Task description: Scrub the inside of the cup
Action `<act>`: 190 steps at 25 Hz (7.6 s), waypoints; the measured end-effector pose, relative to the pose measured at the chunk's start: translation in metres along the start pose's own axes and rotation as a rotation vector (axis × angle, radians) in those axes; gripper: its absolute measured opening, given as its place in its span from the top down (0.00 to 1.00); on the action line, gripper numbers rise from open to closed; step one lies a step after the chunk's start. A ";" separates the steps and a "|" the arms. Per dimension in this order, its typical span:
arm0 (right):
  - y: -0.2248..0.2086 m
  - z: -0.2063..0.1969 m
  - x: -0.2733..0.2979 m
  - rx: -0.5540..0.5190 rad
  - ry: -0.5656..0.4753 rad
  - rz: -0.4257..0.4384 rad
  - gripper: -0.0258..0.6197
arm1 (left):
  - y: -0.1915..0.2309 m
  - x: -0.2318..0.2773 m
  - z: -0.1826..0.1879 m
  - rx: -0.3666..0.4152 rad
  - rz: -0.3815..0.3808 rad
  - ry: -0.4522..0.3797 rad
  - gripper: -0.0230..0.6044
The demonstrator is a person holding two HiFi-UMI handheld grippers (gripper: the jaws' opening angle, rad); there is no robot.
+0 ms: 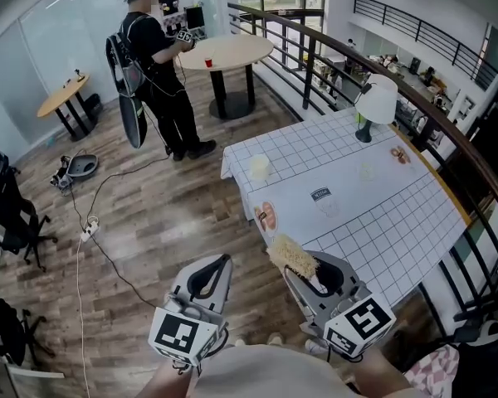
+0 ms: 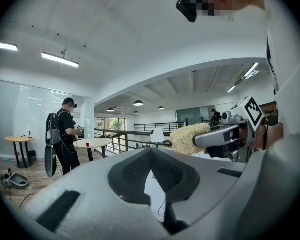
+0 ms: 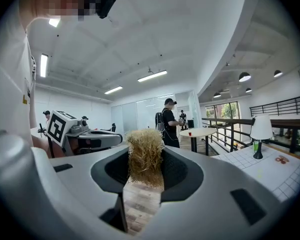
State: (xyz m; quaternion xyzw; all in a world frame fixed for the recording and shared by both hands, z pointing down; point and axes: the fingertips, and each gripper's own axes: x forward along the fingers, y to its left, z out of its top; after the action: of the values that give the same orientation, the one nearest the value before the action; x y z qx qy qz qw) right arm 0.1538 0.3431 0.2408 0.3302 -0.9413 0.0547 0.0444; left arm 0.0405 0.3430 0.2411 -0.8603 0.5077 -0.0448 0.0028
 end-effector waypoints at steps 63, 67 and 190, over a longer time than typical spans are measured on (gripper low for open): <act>-0.203 0.029 0.331 0.041 0.053 -0.220 0.74 | 0.266 0.269 -0.009 0.019 -0.304 -0.007 0.94; -0.211 0.033 0.361 0.078 0.036 -0.257 0.74 | 0.294 0.283 -0.009 0.017 -0.347 -0.013 0.94; -0.339 -0.260 0.445 -0.191 1.088 0.109 0.76 | 0.243 0.433 -0.353 0.069 -0.419 0.475 0.87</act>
State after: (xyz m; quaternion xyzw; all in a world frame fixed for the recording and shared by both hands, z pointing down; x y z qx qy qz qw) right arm 0.0322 -0.1603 0.5762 0.1995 -0.7990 0.1342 0.5512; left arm 0.0083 -0.1389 0.6126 -0.9111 0.3040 -0.2614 -0.0961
